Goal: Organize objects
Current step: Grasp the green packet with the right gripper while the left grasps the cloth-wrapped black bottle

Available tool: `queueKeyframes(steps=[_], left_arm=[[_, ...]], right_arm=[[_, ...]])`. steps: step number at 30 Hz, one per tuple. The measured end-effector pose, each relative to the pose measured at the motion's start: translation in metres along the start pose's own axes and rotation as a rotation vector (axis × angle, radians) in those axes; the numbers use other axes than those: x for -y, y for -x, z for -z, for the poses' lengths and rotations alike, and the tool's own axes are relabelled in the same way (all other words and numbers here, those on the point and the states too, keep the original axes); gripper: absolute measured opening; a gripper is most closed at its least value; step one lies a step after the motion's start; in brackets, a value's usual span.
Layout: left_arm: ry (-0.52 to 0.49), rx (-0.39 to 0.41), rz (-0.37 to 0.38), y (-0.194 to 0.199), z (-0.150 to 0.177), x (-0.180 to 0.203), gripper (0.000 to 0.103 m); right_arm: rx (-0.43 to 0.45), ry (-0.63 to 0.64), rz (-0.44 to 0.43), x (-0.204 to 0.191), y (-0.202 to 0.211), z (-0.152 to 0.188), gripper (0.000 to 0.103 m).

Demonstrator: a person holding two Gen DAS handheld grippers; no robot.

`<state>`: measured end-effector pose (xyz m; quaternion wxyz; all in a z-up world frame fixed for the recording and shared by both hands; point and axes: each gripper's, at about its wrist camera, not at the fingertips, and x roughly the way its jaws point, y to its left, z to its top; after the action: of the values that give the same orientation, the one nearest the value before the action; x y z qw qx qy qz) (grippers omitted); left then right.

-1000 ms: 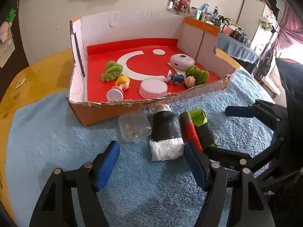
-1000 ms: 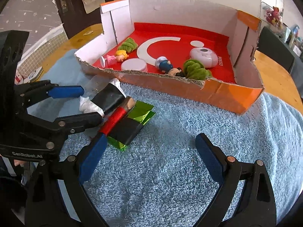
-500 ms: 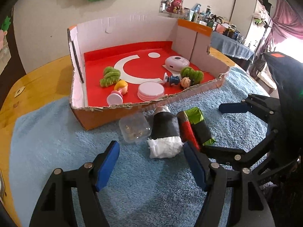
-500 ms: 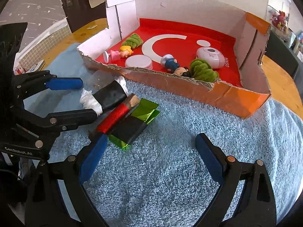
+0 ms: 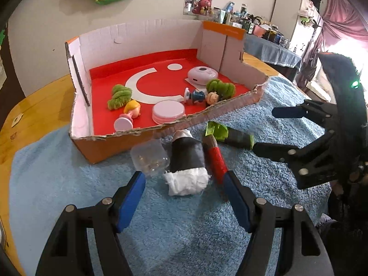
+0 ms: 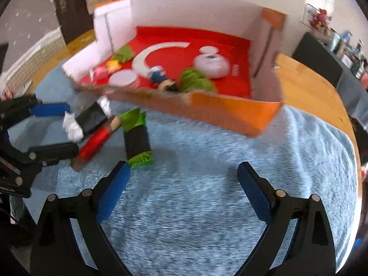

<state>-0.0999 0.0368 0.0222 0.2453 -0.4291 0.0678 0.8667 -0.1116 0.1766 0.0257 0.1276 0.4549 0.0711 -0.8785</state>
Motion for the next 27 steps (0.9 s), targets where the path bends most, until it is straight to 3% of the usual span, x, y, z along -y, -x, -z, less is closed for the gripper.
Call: queueKeyframes(steps=[4,7,12,27], left_arm=[[0.002,0.003,0.000,0.000,-0.001,0.001,0.071],[-0.004,0.000,-0.004,0.002,0.000,0.002,0.064],[-0.007,-0.005,0.004,0.006,0.003,0.002,0.063],[-0.034,-0.013,0.019,-0.003,-0.005,0.017,0.059]], right_arm=[[0.015,0.057,-0.009,-0.012,0.002,-0.005,0.095],[0.008,0.117,-0.005,-0.025,-0.004,-0.007,0.095],[0.007,0.159,-0.009,-0.034,-0.013,-0.011,0.095],[0.008,0.182,-0.083,-0.036,-0.018,-0.014,0.059]])
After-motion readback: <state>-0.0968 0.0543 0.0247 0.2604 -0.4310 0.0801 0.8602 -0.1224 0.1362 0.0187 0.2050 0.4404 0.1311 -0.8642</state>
